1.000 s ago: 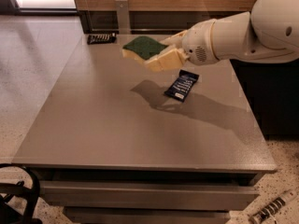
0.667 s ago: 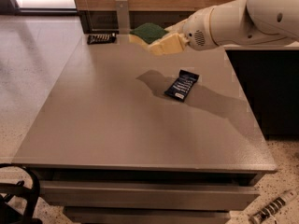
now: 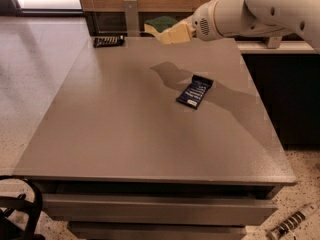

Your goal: Move sponge near rxbar chocolate

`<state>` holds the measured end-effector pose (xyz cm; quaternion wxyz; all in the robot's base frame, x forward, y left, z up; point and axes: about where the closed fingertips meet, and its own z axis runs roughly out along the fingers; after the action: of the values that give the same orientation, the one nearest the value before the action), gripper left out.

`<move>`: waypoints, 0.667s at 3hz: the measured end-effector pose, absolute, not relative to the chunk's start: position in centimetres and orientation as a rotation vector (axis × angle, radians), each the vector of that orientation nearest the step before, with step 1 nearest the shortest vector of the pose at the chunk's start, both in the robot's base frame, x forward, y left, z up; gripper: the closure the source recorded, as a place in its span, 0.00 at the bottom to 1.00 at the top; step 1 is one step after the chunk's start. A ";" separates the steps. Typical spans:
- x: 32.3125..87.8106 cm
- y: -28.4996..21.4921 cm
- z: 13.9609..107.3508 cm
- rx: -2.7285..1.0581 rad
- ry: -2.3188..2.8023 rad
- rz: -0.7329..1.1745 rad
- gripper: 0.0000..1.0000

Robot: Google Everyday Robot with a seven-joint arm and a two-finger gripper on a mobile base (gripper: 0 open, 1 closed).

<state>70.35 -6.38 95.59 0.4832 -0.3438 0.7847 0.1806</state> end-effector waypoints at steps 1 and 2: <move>70.4 -6.3 95.6 -0.839 1.912 0.441 1.00; 72.9 -6.2 94.5 -0.840 1.955 0.440 1.00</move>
Offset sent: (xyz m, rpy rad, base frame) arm 0.0812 -0.0014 -0.0320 -0.0536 0.1191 -0.0279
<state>72.90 -6.20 94.53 0.4657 -0.3422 0.7962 0.1792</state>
